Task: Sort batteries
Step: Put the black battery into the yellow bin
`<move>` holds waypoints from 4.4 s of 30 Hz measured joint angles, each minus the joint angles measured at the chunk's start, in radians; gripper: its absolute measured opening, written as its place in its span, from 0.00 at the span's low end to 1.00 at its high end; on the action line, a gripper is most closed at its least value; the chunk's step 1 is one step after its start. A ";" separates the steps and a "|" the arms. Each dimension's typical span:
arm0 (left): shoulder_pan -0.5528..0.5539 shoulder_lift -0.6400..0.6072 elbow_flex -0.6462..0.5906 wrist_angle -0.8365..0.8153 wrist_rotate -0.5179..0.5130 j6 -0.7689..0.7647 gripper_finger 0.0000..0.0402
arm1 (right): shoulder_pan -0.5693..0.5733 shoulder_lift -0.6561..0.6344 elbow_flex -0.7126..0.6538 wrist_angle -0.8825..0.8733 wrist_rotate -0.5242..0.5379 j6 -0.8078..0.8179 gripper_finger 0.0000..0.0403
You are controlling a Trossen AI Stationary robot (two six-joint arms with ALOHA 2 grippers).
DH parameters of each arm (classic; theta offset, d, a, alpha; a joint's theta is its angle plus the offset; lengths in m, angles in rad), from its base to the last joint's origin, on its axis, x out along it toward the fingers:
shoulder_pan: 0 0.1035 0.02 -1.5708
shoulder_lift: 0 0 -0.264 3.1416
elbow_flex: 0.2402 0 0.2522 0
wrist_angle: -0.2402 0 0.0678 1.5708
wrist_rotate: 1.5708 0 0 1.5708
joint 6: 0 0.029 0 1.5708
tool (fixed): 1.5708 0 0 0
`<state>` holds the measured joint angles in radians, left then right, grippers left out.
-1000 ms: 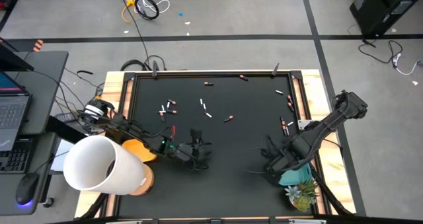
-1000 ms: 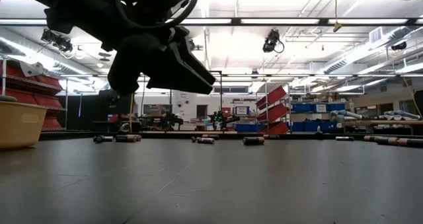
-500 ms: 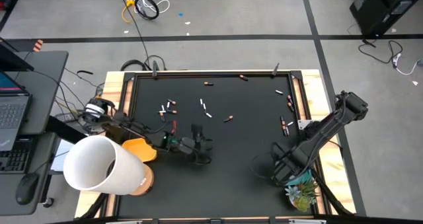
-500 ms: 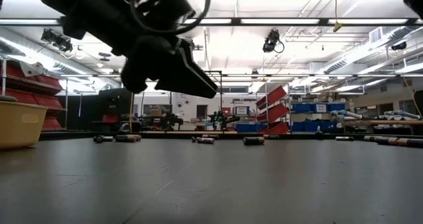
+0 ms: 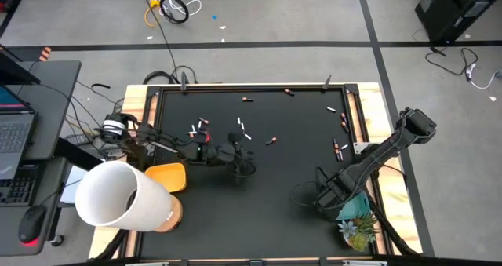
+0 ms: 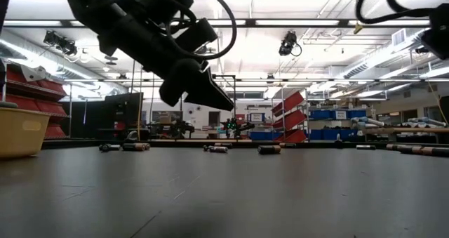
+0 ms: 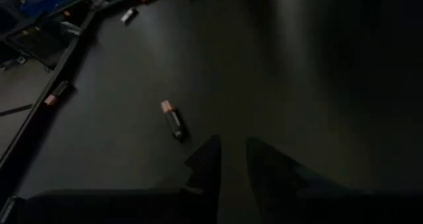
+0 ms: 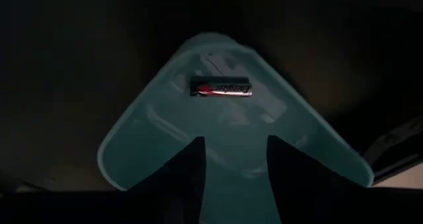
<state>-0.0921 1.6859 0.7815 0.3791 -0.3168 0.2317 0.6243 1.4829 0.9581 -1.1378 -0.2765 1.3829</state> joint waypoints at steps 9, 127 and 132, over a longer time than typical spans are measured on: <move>0.006 -0.019 0.005 0.028 -0.050 0.048 0.25 | -0.061 -0.069 0.150 -0.122 0.290 -0.085 0.36; 0.393 -0.255 0.703 -1.082 0.111 -0.678 0.27 | -0.933 0.420 0.077 0.826 0.135 -1.834 0.21; 0.393 -0.255 0.703 -1.082 0.127 -0.682 0.26 | -0.936 0.420 0.078 0.822 0.137 -1.786 0.06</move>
<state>0.3004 1.4311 1.4841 -0.7024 -0.1902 -0.4500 -0.3119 1.9034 1.0359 -0.3153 -0.1394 -0.4028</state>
